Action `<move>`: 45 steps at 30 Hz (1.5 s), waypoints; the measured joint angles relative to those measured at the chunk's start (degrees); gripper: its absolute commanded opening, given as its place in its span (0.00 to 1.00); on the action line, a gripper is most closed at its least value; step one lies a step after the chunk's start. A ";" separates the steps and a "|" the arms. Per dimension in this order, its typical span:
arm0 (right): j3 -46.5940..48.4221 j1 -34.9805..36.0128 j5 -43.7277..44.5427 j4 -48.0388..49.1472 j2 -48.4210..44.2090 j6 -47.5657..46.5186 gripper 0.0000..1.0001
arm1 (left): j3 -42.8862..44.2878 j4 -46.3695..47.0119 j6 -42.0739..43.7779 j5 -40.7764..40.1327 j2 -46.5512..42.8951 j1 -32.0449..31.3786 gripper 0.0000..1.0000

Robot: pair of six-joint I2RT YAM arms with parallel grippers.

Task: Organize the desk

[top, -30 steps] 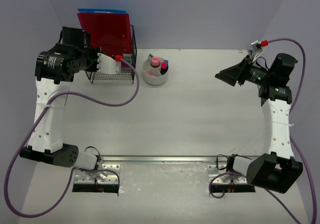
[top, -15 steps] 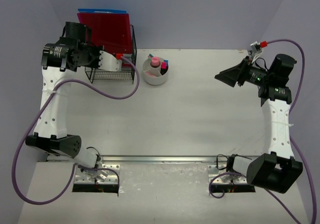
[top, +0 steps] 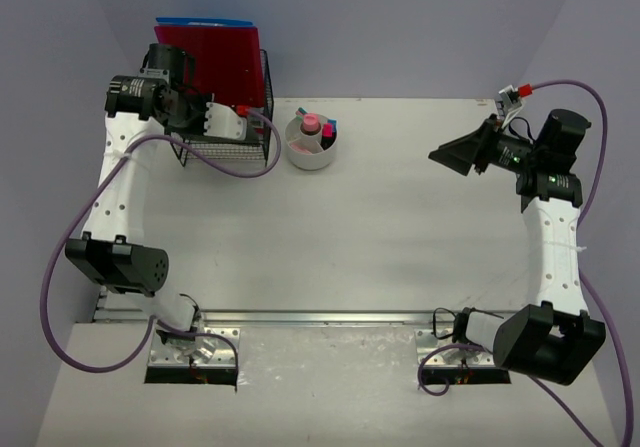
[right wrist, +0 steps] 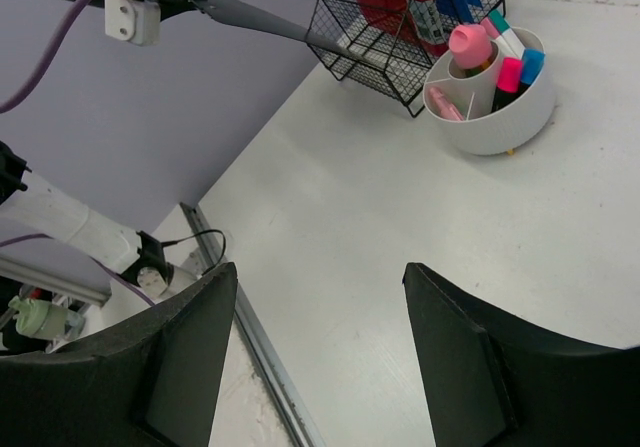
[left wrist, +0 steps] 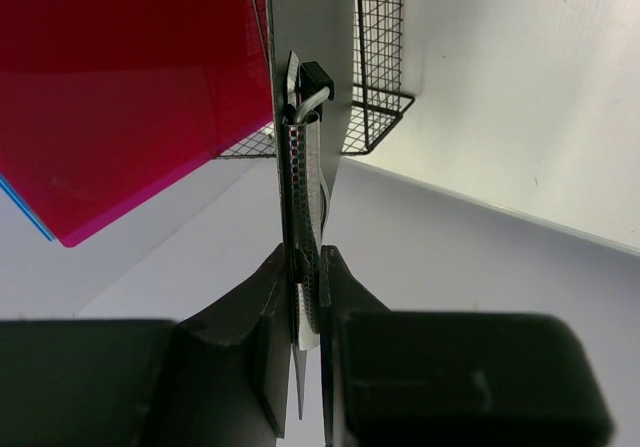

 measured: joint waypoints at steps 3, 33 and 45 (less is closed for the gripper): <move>0.00 0.00 -0.02 0.23 0.67 0.20 0.68 | 0.00 -0.02 -0.05 -0.32 0.26 0.29 0.00; -0.02 0.00 -2.36 0.56 3.44 2.57 0.68 | -6.33 29.68 -16.48 7.15 7.00 2.08 0.96; -0.36 0.00 -2.35 0.96 4.00 4.07 0.68 | -13.85 71.38 -30.87 1.97 11.99 2.08 1.00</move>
